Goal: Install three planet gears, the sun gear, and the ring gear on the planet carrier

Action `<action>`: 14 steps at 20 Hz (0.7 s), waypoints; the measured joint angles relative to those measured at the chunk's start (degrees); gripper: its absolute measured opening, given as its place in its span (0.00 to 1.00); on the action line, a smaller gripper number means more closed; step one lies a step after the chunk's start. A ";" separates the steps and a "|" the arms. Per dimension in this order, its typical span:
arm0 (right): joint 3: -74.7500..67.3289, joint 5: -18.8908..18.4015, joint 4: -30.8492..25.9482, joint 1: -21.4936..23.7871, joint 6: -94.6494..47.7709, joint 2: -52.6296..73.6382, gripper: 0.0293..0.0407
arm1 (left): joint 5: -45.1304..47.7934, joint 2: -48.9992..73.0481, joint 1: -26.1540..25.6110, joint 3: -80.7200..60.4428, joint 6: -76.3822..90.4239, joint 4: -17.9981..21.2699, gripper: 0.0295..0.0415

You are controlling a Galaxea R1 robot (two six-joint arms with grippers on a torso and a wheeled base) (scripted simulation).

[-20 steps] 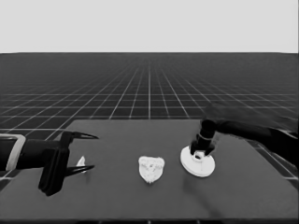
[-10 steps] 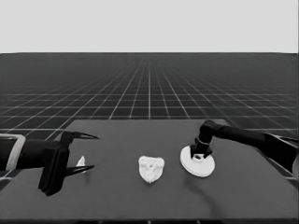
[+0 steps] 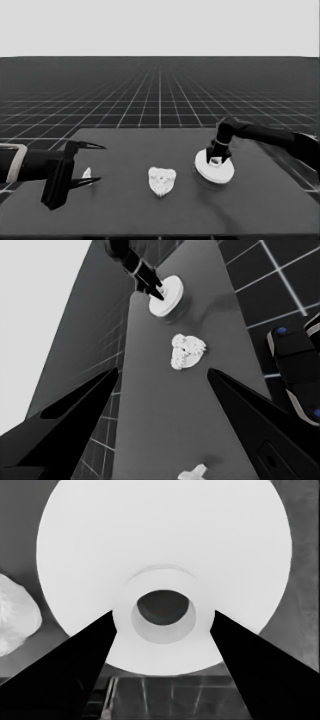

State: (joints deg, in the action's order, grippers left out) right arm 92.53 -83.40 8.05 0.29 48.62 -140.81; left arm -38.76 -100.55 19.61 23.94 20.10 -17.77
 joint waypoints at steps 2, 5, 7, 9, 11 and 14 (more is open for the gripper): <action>-0.74 -1.67 -1.93 2.80 0.24 0.35 0.49 | 0.00 0.00 0.00 0.00 0.00 0.00 0.75; -0.79 -2.36 -2.77 3.85 0.23 0.38 0.49 | 0.00 0.00 0.00 0.00 0.00 0.00 0.75; -0.78 -2.48 -2.92 4.00 0.22 0.37 0.49 | 0.00 0.00 0.00 0.00 0.00 0.00 0.75; -8.61 -3.38 -0.77 3.13 17.93 -4.34 0.49 | 0.00 0.00 0.00 0.00 0.00 0.00 0.75; -6.49 -4.59 0.61 1.88 29.60 -22.49 0.49 | 0.00 0.00 0.00 0.00 0.00 0.00 0.75; 1.03 -4.77 0.99 1.43 30.09 -31.43 0.49 | 0.00 0.00 0.00 0.00 0.00 0.00 0.75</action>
State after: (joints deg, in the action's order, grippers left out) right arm 93.55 -88.18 9.03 1.72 78.71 -172.24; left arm -38.76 -100.55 19.61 23.94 20.10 -17.77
